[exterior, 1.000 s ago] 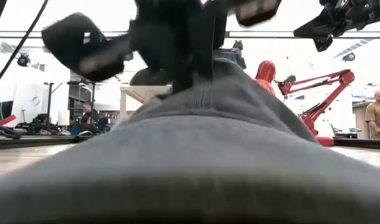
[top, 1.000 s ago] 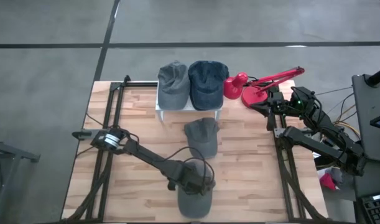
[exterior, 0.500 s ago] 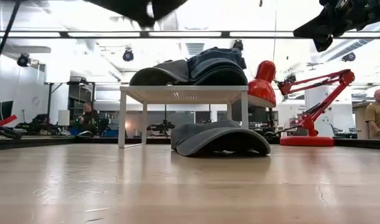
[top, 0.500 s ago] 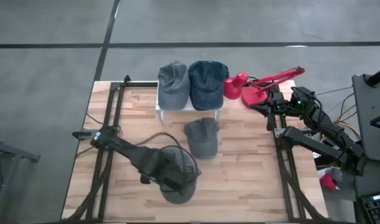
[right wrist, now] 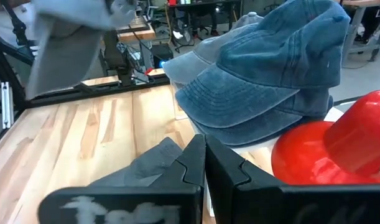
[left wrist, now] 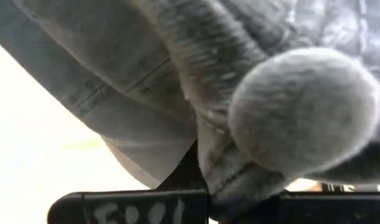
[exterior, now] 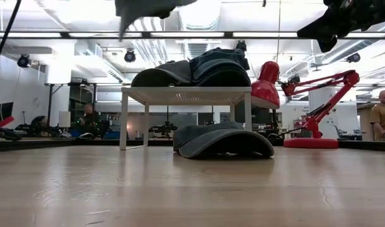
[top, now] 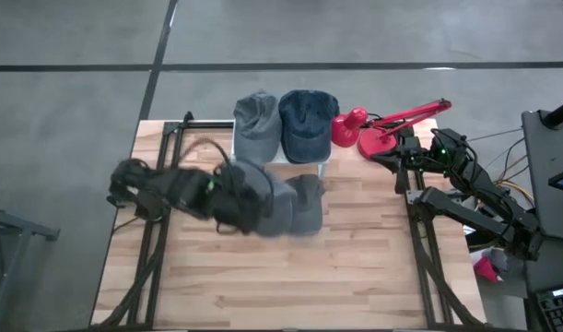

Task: Pick & Place hat
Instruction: Stack the bottom light gray cap on the top of the other light gray cap on the shelf

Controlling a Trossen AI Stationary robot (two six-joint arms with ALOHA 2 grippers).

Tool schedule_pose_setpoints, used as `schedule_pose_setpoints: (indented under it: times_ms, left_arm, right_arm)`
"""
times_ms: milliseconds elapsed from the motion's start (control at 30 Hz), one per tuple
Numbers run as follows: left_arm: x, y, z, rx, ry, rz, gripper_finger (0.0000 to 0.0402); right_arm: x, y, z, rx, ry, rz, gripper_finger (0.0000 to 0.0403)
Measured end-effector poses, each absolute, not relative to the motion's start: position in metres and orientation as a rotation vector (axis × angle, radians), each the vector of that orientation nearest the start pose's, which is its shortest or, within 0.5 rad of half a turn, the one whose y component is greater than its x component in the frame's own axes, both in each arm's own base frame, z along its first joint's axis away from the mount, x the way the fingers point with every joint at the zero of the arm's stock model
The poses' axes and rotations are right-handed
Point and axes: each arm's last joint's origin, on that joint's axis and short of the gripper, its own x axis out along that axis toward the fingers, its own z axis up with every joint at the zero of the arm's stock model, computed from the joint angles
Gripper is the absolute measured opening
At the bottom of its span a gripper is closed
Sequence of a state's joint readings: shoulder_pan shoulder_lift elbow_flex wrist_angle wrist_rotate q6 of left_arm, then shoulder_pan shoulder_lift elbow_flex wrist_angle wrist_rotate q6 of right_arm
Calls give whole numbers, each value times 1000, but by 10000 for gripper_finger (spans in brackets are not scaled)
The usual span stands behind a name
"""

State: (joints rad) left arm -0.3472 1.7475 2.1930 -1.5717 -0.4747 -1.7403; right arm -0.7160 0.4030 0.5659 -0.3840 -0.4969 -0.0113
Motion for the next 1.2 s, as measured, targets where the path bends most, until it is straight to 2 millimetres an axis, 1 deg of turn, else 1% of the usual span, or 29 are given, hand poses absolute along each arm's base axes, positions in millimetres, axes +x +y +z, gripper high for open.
schedule_pose_setpoints:
  times_ms: [100, 233, 367, 500, 600, 800, 933, 1200]
  left_arm:
    - [282, -66, 449, -1053, 571, 910, 0]
    - [271, -30, 462, -967, 543, 933, 0]
    - [265, 6, 470, -887, 543, 969, 0]
    - [260, 39, 476, -872, 572, 974, 0]
    - [259, 60, 477, -880, 596, 972, 0]
    - [262, 89, 482, -911, 606, 943, 0]
    - [263, 107, 475, -952, 647, 945, 0]
    - [269, 131, 464, -991, 689, 951, 0]
  right_arm:
    - [85, -55, 286, 116, 183, -217, 8]
    - [85, -55, 286, 117, 183, -217, 8]
    - [85, -55, 286, 119, 183, -218, 8]
    - [85, -55, 286, 119, 182, -218, 8]
    - [85, -55, 286, 119, 183, -218, 8]
    - [85, -55, 286, 119, 183, -217, 8]
    - [85, -55, 285, 119, 183, -217, 8]
    - [84, -55, 285, 139, 184, -220, 8]
